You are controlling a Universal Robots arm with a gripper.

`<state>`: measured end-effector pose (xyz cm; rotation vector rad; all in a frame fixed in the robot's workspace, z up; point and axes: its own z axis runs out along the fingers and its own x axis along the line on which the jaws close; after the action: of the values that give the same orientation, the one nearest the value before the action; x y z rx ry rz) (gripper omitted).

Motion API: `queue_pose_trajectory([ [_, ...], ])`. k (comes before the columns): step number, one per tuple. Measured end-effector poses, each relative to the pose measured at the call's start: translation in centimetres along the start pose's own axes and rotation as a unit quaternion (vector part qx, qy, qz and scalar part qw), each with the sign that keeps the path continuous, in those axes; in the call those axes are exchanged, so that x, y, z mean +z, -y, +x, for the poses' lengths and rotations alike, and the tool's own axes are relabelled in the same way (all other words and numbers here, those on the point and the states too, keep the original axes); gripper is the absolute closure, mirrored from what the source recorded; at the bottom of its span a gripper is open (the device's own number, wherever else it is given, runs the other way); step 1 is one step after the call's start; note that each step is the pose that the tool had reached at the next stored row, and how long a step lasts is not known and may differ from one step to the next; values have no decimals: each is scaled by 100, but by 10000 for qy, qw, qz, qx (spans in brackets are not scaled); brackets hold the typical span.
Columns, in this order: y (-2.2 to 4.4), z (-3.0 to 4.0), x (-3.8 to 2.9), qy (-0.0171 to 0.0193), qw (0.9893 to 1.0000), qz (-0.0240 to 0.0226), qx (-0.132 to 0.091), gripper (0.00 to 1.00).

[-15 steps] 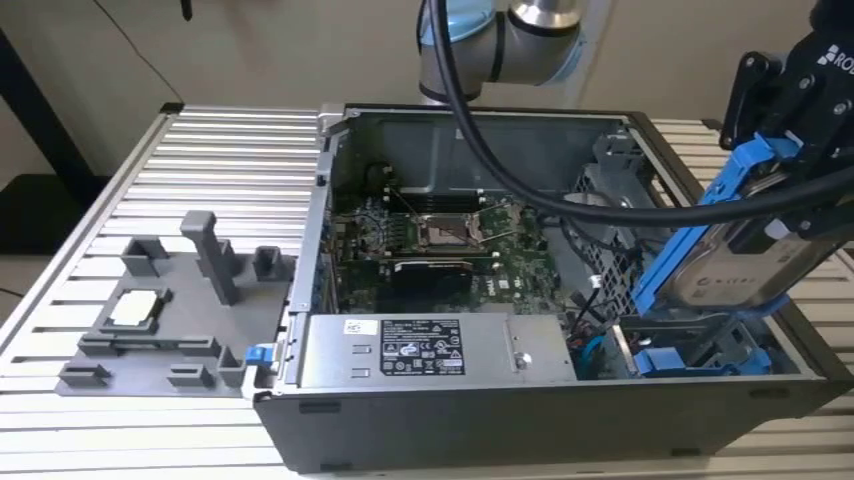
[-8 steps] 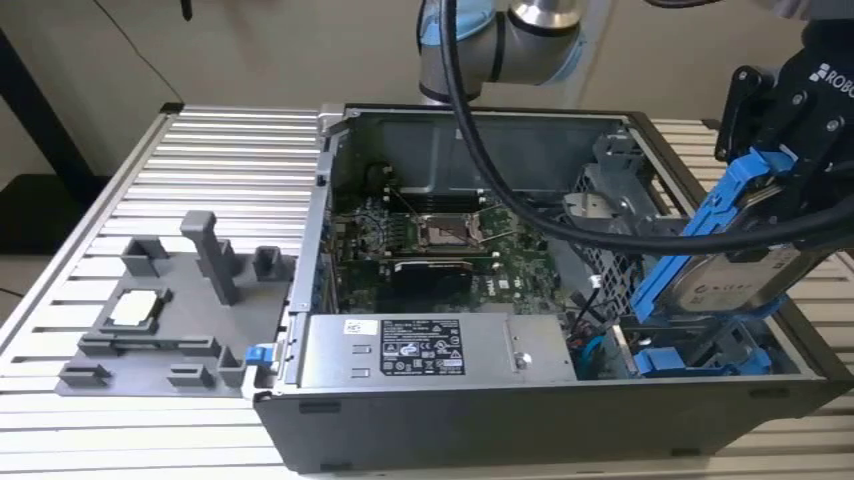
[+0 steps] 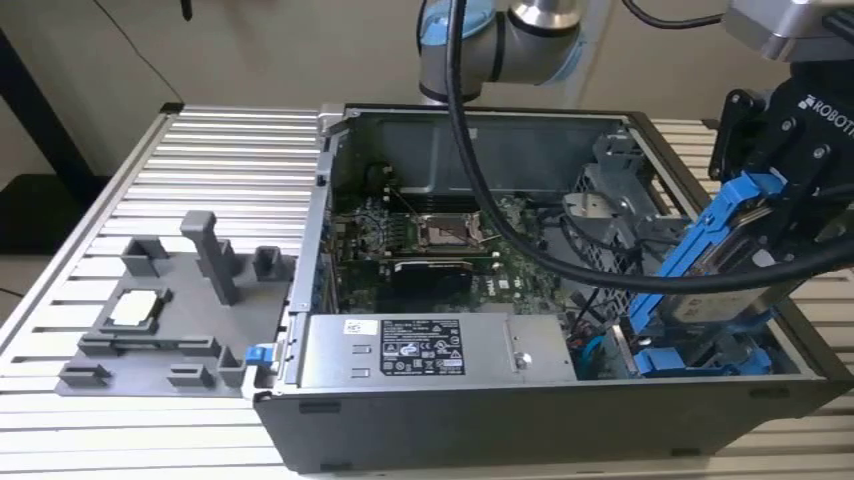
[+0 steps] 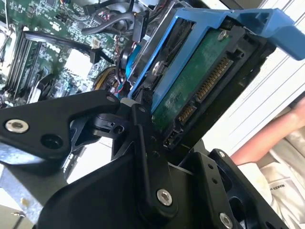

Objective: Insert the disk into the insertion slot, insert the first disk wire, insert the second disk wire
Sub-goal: 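Insert the disk into the insertion slot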

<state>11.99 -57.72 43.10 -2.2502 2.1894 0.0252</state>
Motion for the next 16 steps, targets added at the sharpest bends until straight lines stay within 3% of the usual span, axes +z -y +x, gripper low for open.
queue_pose_trajectory([
  [16,39,6,212,59,10000,2,0,67],
])
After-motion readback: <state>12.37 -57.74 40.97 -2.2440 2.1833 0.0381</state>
